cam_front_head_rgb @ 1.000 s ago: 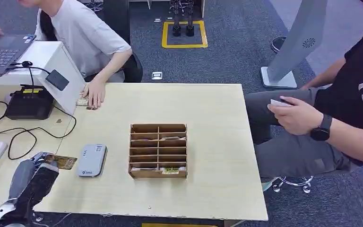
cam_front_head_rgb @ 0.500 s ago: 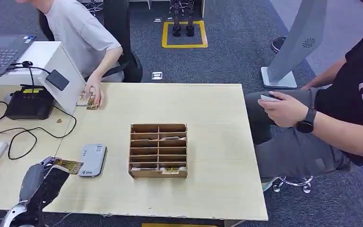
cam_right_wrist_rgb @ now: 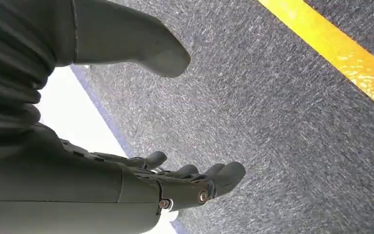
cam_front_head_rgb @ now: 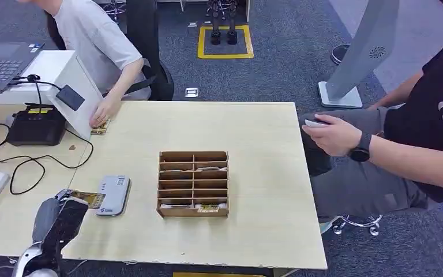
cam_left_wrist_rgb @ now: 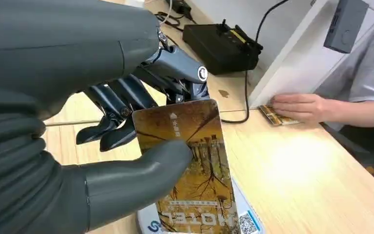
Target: Pass the card to the sensor for recognition and then transmit it.
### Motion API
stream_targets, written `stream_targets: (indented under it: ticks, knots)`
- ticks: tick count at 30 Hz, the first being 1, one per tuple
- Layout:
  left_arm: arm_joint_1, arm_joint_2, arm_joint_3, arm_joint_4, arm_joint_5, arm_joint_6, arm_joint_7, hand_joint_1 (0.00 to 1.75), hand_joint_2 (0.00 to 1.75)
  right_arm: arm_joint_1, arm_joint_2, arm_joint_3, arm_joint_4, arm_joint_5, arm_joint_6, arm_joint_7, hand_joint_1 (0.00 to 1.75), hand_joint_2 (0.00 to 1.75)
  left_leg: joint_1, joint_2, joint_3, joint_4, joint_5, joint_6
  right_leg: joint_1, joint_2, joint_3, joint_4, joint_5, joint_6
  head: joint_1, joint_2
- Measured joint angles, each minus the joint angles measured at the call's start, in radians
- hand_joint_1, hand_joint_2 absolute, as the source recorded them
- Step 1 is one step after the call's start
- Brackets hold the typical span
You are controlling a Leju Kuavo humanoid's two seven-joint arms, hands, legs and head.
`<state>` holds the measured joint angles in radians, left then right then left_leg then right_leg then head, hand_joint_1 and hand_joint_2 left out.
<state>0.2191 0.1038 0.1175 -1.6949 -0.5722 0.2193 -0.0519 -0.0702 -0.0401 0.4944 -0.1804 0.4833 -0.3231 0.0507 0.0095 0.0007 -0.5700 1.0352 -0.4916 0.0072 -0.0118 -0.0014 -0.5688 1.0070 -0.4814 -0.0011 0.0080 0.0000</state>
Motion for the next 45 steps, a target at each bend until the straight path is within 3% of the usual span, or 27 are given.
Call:
stream_targets:
  ticks: [25,45]
  knots:
    - [-0.106,-0.021,0.002,0.179,0.014,0.073,0.015,1.75,1.75,-0.005,0.003,0.0,-0.001,0.031,0.007,0.009,0.0,1.75,0.0,0.0,0.0,0.0,0.0,0.0,0.0,0.0,0.0,0.0,0.0,0.0,0.0,0.0]
    - [-0.144,-0.046,0.001,0.257,-0.014,0.079,0.021,1.75,1.75,-0.006,0.004,0.0,-0.002,0.043,0.003,0.014,0.0,1.75,0.0,0.0,0.0,0.0,0.0,0.0,0.0,0.0,0.0,0.0,0.0,0.0,0.0,0.0]
